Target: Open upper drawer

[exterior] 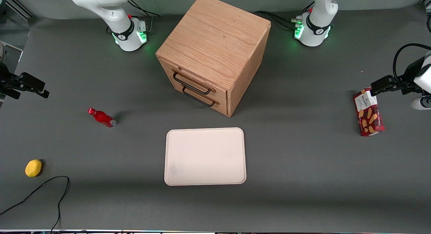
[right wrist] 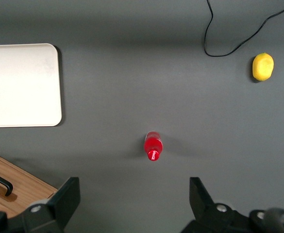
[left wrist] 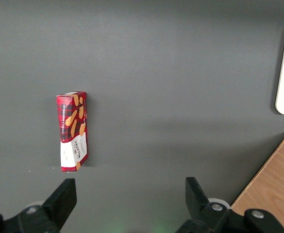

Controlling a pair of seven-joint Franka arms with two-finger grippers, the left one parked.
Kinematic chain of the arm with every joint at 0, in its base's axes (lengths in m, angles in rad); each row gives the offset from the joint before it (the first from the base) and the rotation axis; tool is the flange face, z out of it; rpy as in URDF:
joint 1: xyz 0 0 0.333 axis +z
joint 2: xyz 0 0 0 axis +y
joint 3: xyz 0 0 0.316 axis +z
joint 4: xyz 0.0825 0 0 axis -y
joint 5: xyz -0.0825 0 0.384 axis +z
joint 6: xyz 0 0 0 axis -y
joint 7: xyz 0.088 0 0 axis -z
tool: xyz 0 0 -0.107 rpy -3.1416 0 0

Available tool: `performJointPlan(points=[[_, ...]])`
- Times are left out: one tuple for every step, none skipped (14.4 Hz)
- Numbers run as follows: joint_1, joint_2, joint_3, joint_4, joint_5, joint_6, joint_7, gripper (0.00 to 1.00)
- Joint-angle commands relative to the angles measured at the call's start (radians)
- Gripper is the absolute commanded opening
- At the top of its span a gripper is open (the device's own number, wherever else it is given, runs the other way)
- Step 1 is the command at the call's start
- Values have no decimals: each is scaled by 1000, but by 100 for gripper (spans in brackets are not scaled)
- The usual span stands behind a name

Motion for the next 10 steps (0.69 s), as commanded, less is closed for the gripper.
performJointPlan(points=[[3, -17, 2, -6, -13, -6, 11, 100], [5, -17, 2, -4, -13, -6, 12, 100], [5, -17, 2, -4, -13, -6, 20, 100], [5, -16, 4, -3, -13, -5, 19, 100], [5, -17, 5, -1, -13, -3, 20, 100], [5, -17, 5, -3, -13, -3, 20, 100], [3, -17, 5, -1, -13, 3, 20, 100], [5, -16, 5, -3, -12, 8, 20, 100], [5, -16, 7, -3, -10, 11, 20, 100], [5, -16, 7, -3, -9, 11, 19, 100]])
